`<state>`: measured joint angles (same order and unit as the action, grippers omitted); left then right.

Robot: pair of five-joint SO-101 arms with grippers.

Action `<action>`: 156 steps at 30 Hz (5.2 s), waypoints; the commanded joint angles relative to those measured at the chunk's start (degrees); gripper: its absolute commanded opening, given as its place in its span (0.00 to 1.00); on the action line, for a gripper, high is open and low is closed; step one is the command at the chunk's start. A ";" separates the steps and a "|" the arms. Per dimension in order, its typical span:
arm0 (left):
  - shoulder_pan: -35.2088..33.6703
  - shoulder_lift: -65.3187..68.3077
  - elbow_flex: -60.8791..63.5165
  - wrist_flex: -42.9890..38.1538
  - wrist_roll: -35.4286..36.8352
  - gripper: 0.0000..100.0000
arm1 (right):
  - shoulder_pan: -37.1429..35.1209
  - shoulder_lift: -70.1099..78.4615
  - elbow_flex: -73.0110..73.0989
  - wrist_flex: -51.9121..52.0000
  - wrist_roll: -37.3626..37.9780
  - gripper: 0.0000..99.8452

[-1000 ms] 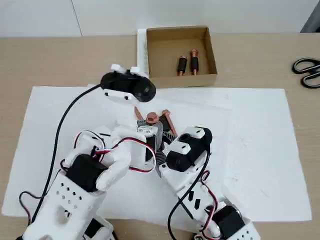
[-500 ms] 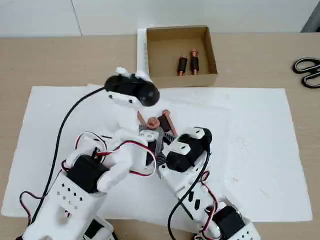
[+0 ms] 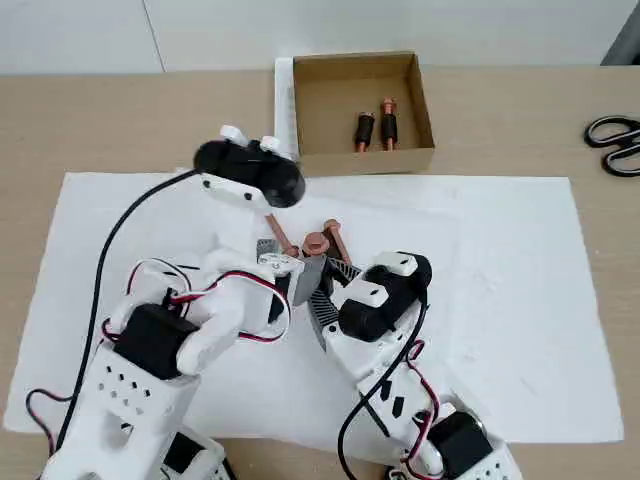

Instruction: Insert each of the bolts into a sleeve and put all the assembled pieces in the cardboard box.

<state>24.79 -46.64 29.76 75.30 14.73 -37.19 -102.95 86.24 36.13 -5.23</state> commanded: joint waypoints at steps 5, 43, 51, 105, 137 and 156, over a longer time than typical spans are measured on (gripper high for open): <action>-0.97 -0.62 -6.20 0.26 0.18 0.22 | -0.04 -1.01 -1.05 -1.27 -0.44 0.00; -40.09 -0.70 2.51 9.58 -18.81 0.22 | 29.23 96.57 -75.52 -27.21 2.64 0.00; -40.18 -0.70 4.70 9.67 -18.81 0.22 | 29.41 132.09 -108.84 -27.91 2.73 0.00; -59.08 -0.70 4.97 9.67 -18.90 0.22 | 8.13 117.93 -117.98 59.30 2.64 0.17; -70.86 -0.70 14.46 6.42 -22.15 0.22 | 1.89 125.58 -94.59 39.52 8.00 0.17; -70.86 -0.70 14.46 6.42 -22.15 0.22 | 4.70 131.74 -94.59 36.35 8.09 0.06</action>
<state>-45.71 -46.64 44.35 82.77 -7.34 -32.44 28.31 -8.53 73.05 2.33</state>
